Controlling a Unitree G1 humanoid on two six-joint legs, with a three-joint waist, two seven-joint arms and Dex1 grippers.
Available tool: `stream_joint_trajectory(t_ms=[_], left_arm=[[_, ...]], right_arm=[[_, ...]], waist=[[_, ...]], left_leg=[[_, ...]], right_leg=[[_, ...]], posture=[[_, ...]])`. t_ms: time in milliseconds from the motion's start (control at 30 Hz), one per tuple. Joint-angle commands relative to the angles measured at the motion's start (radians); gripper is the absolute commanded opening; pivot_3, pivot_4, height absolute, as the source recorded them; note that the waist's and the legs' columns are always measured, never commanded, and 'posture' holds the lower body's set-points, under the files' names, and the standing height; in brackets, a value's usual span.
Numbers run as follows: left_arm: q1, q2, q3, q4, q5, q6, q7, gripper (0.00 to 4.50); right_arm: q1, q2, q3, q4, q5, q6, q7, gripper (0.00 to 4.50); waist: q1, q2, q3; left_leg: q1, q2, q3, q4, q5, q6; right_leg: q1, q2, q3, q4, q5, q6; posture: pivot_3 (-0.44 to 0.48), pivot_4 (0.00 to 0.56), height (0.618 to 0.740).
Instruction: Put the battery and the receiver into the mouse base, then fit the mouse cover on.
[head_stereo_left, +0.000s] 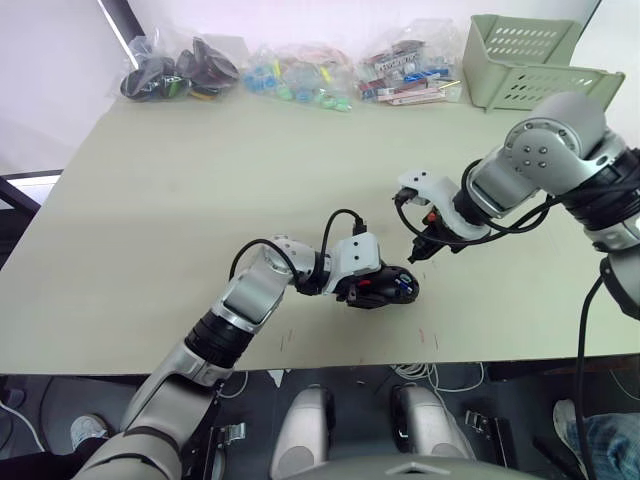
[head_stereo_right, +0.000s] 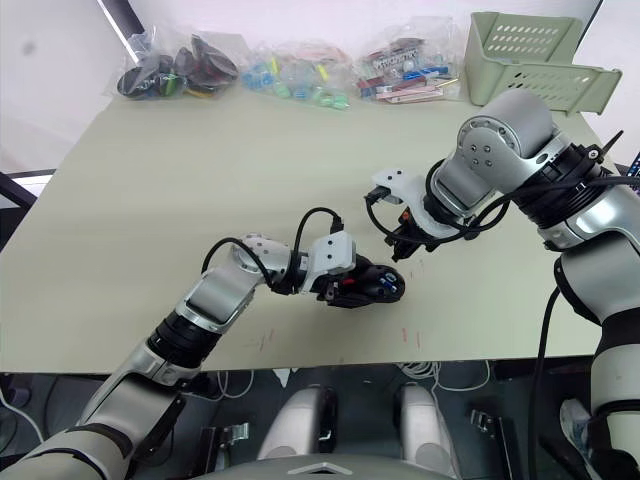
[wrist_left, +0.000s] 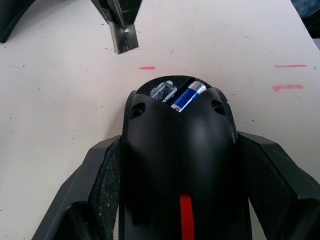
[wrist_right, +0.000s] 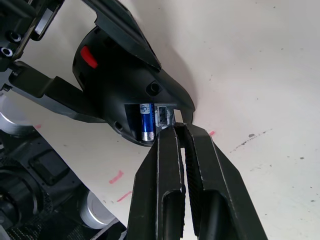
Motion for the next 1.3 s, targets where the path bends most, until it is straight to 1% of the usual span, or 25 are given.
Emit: stream_joint_trajectory(t_ms=[33, 200, 533, 1300], left_arm=[[-0.019, -0.004, -0.015, 0.006, 0.013, -0.015, -0.008, 2.92], [-0.025, -0.013, -0.018, 0.016, 0.018, -0.018, -0.006, 2.92], [-0.024, -0.021, -0.018, 0.016, 0.024, -0.018, -0.007, 2.92], [-0.019, -0.031, -0.02, 0.024, 0.033, -0.029, -0.003, 2.92]], right_arm=[[0.013, -0.004, 0.014, -0.012, 0.022, 0.005, -0.007, 0.0], [0.021, 0.002, 0.035, 0.001, 0.056, 0.005, -0.015, 0.0], [0.014, 0.038, 0.039, 0.041, 0.063, 0.005, -0.038, 0.0], [0.043, 0.056, 0.035, 0.055, -0.013, 0.005, -0.029, 0.0]], waist=[[0.0, 0.0, 0.0], [0.0, 0.0, 0.0], [0.002, 0.0, 0.0], [0.002, 0.0, 0.0]], left_leg=[[0.0, 0.0, 0.0, 0.0, 0.0, 0.0], [0.0, 0.0, 0.0, 0.0, 0.0, 0.0], [0.0, 0.0, 0.0, 0.002, 0.0, 0.0], [0.0, 0.0, -0.001, 0.002, 0.0, 0.0]], right_leg=[[0.0, 0.0, 0.0, 0.0, 0.0, 0.0], [0.0, 0.0, 0.0, 0.0, 0.0, 0.0], [0.0, 0.0, 0.0, 0.001, 0.0, 0.0], [0.001, 0.0, 0.0, 0.001, 0.0, 0.0]], posture=[[0.0, 0.15, 0.74], [0.0, 0.15, 0.74], [0.0, 0.15, 0.74], [0.0, 0.15, 0.74]])
